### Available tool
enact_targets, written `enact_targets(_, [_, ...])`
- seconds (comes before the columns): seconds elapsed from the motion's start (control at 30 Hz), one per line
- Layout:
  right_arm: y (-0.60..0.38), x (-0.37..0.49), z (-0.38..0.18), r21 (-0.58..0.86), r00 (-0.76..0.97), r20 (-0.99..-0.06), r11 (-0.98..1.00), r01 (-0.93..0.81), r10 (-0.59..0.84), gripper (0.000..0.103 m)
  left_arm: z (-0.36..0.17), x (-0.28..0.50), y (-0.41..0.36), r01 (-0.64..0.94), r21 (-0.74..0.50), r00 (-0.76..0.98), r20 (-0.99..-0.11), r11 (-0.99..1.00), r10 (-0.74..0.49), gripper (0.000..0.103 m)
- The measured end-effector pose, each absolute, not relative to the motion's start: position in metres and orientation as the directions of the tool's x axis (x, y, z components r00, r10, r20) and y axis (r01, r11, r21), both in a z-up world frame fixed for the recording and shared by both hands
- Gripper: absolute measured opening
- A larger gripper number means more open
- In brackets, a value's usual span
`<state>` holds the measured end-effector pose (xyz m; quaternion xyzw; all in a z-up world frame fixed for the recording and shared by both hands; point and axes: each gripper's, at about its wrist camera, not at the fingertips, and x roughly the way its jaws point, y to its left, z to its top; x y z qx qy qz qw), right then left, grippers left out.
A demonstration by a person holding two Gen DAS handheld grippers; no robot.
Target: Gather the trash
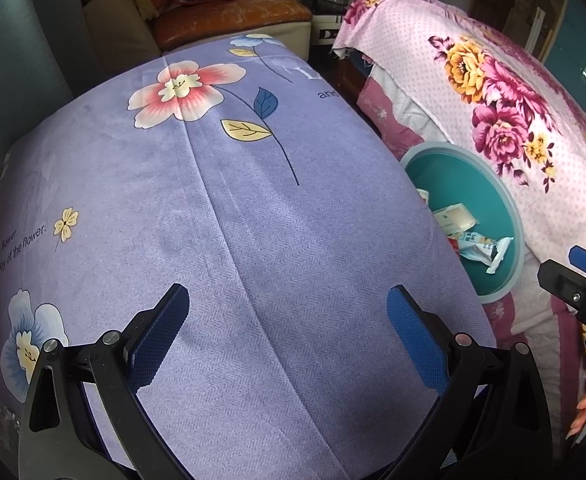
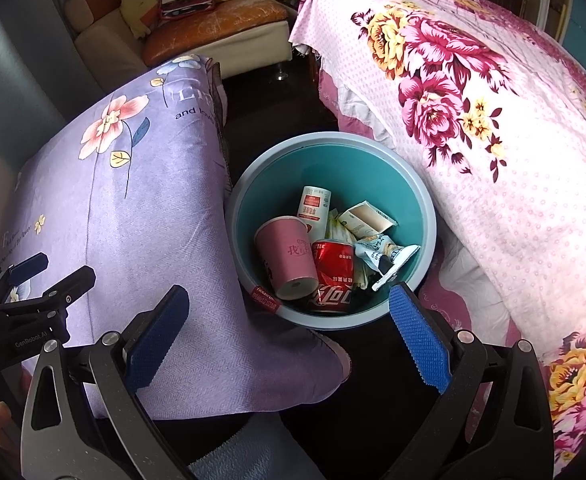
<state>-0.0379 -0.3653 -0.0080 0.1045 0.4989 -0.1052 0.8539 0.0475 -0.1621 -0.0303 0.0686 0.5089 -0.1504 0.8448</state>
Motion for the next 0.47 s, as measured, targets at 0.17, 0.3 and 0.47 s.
enact_targets(0.17, [-0.362, -0.039, -0.003, 0.062, 0.485, -0.871, 0.957, 0.282, -0.086, 0.096, -0.027, 0.046, -0.157, 0.314, -0.042, 0.446, -0.876, 0.949, -0.186, 0.099])
enact_targets(0.3, [-0.358, -0.04, 0.002, 0.054, 0.49, -0.866, 0.959, 0.279, -0.094, 0.096, -0.023, 0.045, -0.155, 0.312, -0.044, 0.45, -0.873, 0.949, -0.189, 0.099])
enact_targets(0.47, [-0.355, -0.041, 0.006, 0.044, 0.494, -0.863, 0.961, 0.273, -0.101, 0.096, -0.021, 0.043, -0.15, 0.301, -0.04, 0.455, -0.872, 0.953, -0.18, 0.099])
